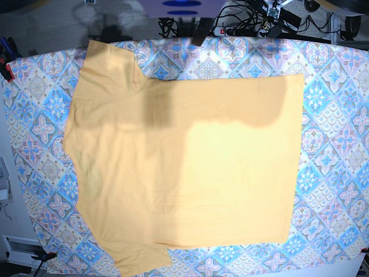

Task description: Fold the T-shirt properly

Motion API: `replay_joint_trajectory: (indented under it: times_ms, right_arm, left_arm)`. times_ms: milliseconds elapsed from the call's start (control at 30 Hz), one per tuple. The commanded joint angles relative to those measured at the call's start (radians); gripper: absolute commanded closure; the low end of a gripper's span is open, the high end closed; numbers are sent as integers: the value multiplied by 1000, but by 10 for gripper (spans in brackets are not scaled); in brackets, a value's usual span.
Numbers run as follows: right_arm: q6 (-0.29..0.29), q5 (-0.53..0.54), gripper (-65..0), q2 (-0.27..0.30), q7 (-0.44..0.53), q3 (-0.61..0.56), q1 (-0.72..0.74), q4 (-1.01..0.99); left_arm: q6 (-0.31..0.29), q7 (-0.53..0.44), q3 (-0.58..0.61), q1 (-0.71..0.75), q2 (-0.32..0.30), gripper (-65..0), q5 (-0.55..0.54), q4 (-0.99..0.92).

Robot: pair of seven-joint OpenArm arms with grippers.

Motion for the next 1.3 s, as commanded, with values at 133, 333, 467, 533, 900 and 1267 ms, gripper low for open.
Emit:
replay_joint_trajectory:
  times_ms: [133,333,467,533,900,1267]
  right_arm:
    - [-4,4,0,8,8,30,-85,113]
    - [-4,4,0,8,8,70,-156,242]
    - [-4,4,0,8,3,71,-188,333]
    - [-4,4,0,8,2,71,-210,388]
    - [-4,3,0,8,-55,71,-253,610]
    - [-4,3,0,3,-192,111,-251,794]
  left_arm:
    - [10,-6,-3,98,-10,0,-1,146]
    - [12,0,-5,189,-10,0,1,355]
    - [12,2,-32,238,-10,0,10,490]
    - [12,2,-58,252,-10,0,10,553]
    - [12,109,-141,225,-7,0,-1,794]
    - [12,319,-146,72,-7,-1,-268,849]
